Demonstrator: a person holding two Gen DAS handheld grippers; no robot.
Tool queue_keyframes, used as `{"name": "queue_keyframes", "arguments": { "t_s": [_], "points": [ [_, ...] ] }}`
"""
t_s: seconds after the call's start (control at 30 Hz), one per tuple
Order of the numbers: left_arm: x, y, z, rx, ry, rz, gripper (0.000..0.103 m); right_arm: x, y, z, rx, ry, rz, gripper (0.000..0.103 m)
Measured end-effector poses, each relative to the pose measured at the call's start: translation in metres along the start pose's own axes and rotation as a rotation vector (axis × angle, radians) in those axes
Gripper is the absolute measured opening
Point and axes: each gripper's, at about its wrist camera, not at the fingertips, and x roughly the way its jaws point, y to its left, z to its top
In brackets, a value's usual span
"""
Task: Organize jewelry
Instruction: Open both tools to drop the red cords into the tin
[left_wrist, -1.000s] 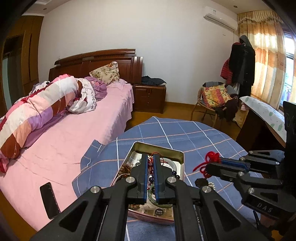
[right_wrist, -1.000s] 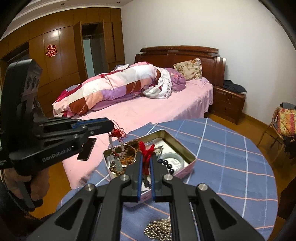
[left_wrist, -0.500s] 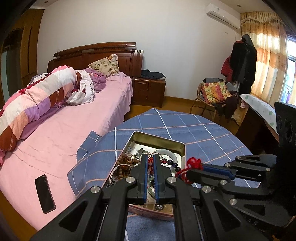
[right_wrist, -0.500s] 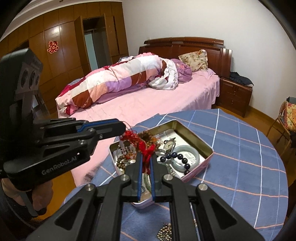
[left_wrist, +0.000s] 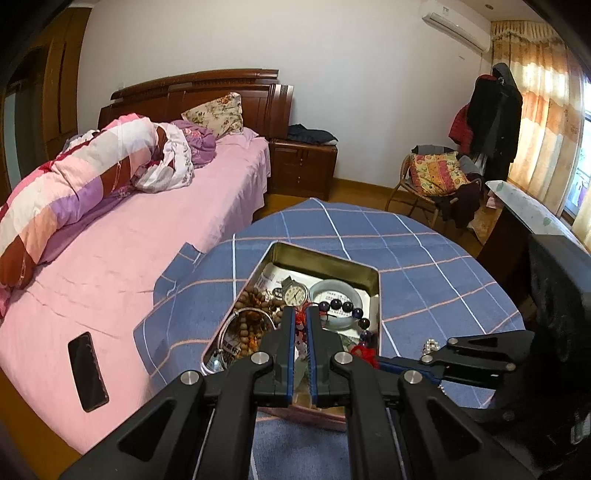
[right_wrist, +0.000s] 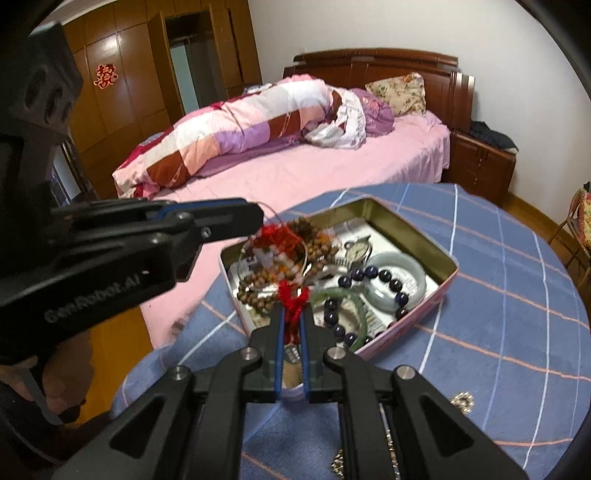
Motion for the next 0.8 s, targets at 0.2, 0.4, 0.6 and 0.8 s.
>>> {"name": "queue_keyframes", "arguments": {
  "t_s": [0.2, 0.4, 0.6, 0.8],
  "points": [
    [0.004, 0.004, -0.010, 0.002, 0.033, 0.018, 0.010, 0.005, -0.009, -0.008, 0.028, 0.022, -0.004, 0.031],
    [-0.005, 0.008, -0.009, -0.026, -0.006, 0.049, 0.069, -0.010, -0.018, -0.014, 0.049, -0.009, -0.030, 0.055],
    [-0.006, -0.001, -0.011, -0.006, -0.007, 0.073, 0.069, -0.039, -0.048, -0.034, 0.108, -0.026, -0.091, 0.066],
    [-0.005, -0.028, -0.018, 0.050, -0.001, 0.069, 0.069, -0.064, -0.086, -0.064, 0.197, -0.021, -0.183, 0.068]
  ]
}}
